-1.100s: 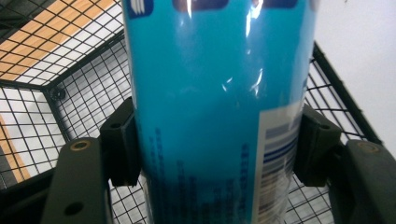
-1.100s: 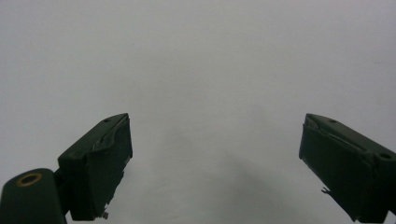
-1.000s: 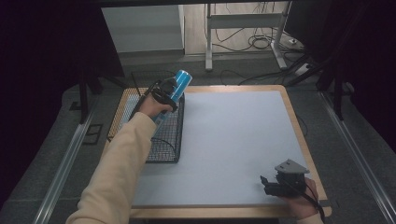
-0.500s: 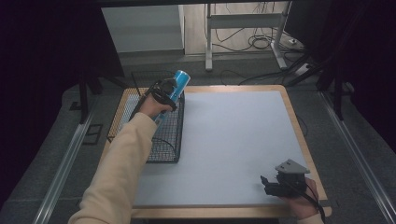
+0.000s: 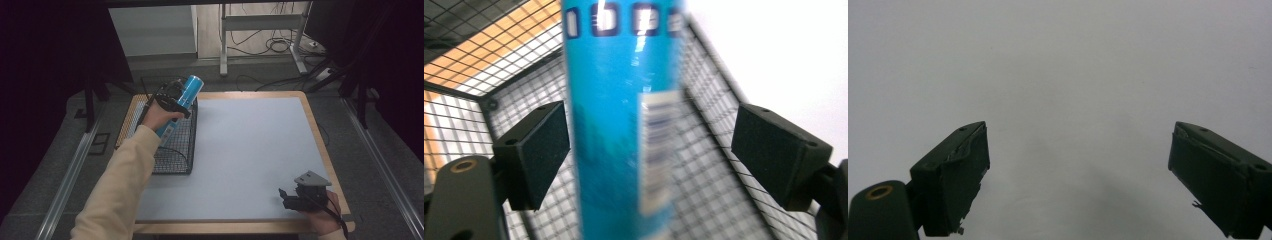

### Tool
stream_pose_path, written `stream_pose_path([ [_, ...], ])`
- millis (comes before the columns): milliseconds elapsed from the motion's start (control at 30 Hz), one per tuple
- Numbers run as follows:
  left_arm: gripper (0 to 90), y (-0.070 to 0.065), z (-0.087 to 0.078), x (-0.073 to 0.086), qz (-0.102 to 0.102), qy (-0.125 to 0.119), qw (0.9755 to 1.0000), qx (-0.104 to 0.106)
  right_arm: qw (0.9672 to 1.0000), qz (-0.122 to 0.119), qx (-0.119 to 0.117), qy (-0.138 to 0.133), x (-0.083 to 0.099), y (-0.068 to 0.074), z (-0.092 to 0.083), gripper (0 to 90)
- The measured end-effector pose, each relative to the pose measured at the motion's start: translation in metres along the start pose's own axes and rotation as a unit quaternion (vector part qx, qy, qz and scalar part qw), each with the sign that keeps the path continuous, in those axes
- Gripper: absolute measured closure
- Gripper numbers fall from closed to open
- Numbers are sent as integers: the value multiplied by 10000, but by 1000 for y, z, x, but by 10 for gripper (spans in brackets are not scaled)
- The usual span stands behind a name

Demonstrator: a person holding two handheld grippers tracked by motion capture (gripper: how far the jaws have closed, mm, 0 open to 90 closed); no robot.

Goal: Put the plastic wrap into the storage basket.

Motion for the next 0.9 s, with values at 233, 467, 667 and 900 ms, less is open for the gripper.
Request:
stream_pose_path([
  [233, 152, -36, -39, 19, 250, -349, 9976, 549, 10000, -33, 4, -7, -1, 3, 0, 99],
  [467, 152, -76, -62, 53, 582, -496, 9916, 1039, 10000, -29, -6, -59, -2, 3, -2, 98],
  [667, 160, -104, -70, 83, 873, -844, 9837, 1327, 10000, -22, -16, -80, -2, 1, -3, 99],
  [900, 180, -130, -65, 117, 1126, -893, 9750, 1694, 10000, -20, 1, -85, -2, 1, -3, 99],
])
Point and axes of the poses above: each handheld gripper's, and its own axes: z roughly forward along the jaws, x roughly out of its underside, y roughly to its left, the point moved 3 cm from there along z, roughly forward along the jaws, and after that the axes turned 5 degrees about -z, right-handed, at the moved point
